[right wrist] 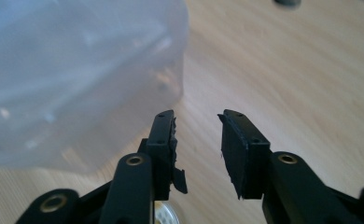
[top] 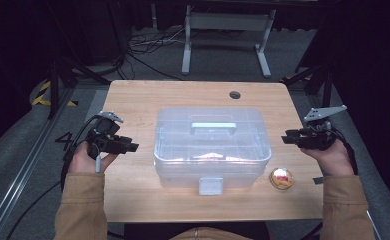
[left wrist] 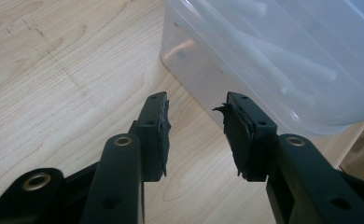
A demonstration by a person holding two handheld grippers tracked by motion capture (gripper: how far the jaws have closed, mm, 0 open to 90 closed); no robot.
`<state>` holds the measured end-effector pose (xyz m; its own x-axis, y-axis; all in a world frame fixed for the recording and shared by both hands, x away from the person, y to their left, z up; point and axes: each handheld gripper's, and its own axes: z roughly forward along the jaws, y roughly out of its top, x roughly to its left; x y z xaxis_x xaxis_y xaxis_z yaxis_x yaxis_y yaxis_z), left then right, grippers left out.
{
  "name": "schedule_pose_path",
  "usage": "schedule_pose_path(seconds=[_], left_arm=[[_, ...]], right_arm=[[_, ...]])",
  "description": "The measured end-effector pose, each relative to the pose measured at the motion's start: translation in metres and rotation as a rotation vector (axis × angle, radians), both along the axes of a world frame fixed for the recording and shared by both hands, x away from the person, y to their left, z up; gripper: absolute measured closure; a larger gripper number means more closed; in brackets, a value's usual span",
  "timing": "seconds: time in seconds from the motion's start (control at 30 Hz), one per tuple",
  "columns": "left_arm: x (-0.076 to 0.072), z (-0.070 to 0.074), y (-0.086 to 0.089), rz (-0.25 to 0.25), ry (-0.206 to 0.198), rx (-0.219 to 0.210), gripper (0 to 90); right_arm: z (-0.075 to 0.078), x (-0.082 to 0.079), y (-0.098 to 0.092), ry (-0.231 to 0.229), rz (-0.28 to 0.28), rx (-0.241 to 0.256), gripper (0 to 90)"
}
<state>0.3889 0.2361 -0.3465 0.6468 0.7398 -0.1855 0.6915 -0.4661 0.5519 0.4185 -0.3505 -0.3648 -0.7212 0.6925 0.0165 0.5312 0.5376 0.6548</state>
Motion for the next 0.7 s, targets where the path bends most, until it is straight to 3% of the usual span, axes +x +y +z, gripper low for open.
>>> schedule_pose_path(seconds=[0.03, 0.07, 0.17, 0.23, 0.53, 0.7], left_arm=[[0.0001, 0.0000, -0.0001, 0.004, 0.003, 0.002, 60.3], [0.0002, -0.0001, -0.0003, 0.005, 0.008, 0.002, 60.3], [0.0006, 0.0015, -0.0013, 0.006, 0.013, 0.006, 60.3], [0.0009, 0.0023, -0.0013, 0.006, 0.013, 0.008, 59.7], [0.0048, 0.0044, -0.0049, -0.034, 0.010, 0.005, 55.3], [0.0040, 0.0053, -0.0031, -0.037, 0.011, -0.010, 54.8]], right_arm=[[0.0000, 0.0000, 0.0000, 0.000, 0.000, 0.000, 63.9], [-0.0007, -0.0005, -0.0017, -0.002, -0.033, -0.031, 63.3], [0.0013, -0.0039, -0.0089, 0.002, -0.068, 0.030, 58.7], [0.0014, -0.0055, -0.0089, 0.002, -0.086, 0.042, 55.6], [-0.0039, -0.0068, -0.0059, 0.002, -0.102, 0.033, 52.6], [-0.0060, -0.0089, -0.0058, -0.002, -0.084, 0.028, 54.3]])
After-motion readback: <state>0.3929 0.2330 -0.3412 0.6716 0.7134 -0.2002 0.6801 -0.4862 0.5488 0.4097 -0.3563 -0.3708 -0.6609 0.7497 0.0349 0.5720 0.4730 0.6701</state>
